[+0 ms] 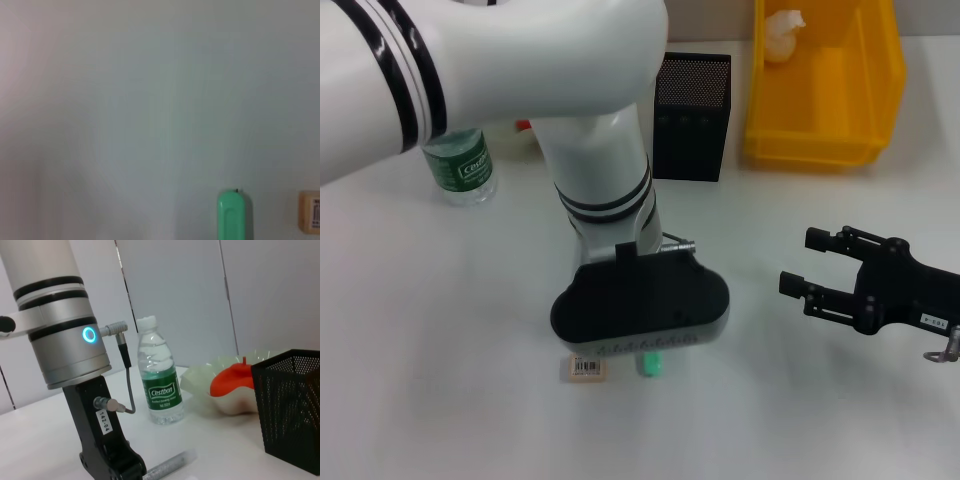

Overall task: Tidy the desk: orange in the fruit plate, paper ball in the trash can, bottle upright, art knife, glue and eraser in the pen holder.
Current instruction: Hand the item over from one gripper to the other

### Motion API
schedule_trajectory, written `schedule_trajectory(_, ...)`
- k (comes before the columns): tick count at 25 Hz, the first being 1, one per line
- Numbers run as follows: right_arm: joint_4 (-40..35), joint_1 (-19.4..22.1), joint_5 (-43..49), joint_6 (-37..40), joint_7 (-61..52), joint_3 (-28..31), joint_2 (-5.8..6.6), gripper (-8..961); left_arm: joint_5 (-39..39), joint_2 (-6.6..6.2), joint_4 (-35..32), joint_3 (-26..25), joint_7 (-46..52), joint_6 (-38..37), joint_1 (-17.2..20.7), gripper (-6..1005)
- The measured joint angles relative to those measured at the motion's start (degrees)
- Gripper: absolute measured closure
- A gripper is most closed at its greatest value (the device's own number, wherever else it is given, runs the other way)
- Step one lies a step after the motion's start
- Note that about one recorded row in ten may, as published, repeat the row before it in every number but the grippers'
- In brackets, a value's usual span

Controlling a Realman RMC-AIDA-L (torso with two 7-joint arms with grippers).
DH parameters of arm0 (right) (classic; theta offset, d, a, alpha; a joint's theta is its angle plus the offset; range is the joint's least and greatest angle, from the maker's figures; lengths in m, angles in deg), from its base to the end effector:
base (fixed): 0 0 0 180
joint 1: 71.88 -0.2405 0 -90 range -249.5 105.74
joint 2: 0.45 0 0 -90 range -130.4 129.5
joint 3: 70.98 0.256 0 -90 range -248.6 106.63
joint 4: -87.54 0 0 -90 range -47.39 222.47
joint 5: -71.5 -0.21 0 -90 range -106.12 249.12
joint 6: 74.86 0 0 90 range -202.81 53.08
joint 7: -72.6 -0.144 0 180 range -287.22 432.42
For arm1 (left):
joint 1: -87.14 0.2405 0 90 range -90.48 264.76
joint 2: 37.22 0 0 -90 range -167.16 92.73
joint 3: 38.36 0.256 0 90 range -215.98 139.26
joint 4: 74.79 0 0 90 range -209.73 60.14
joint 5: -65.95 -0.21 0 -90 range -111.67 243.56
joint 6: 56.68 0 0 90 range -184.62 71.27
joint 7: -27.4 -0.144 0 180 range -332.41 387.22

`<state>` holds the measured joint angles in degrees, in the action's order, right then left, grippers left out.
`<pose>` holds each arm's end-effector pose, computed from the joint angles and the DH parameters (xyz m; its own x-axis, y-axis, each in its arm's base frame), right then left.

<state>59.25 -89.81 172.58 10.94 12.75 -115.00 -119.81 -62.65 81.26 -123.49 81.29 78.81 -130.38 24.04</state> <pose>0.3170 0.2677 -0.0217 0.7456 -0.2794 -0.6049 -0.5162 -0.8164 -0.2591 -0.1050 0.3409 -0.1308 0.0440 -0.9974 -0.0573 -0.7947 -0.0697 0.6030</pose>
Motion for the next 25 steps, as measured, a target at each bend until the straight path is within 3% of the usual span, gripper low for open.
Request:
schedule_trajectory(4, 0.0, 0.1, 0.0, 1.0, 0.0, 1.5, 0.01, 217, -0.6, 0.02, -0.9, -3.0, 2.3, -1.1, 0.8, 814)
schedule_trajectory(7, 0.0, 0.3, 0.0, 1.9, 0.2, 3.0, 0.06, 217, 0.3, 0.13, -4.7, -16.2, 3.1, -8.6, 4.4, 814)
schedule_trajectory(10, 0.0, 0.3, 0.0, 2.9, 0.2, 4.3, 0.16, 217, 1.9, 0.17, -5.8, -20.1, 3.1, -10.5, 5.8, 814)
schedule_trajectory(12, 0.0, 0.3, 0.0, 3.6, 0.2, 5.9, 0.23, 217, 5.5, 0.24, -6.0, -25.7, 3.6, -11.3, 8.1, 814)
schedule_trajectory(14, 0.0, 0.2, 0.0, 3.9, 0.1, 6.4, 0.23, 217, 6.8, 0.27, -5.9, -27.3, 3.9, -11.3, 8.7, 814)
schedule_trajectory(20, -0.2, -0.2, 0.0, 5.1, -0.6, 7.3, 0.21, 217, 17.0, 0.13, -3.8, -40.2, 6.9, -12.0, 13.2, 814)
schedule_trajectory(25, -0.6, 0.3, 0.0, 6.6, -1.2, 7.3, 0.55, 217, 24.0, -0.06, -3.2, -50.1, 13.2, -16.9, 17.9, 813)
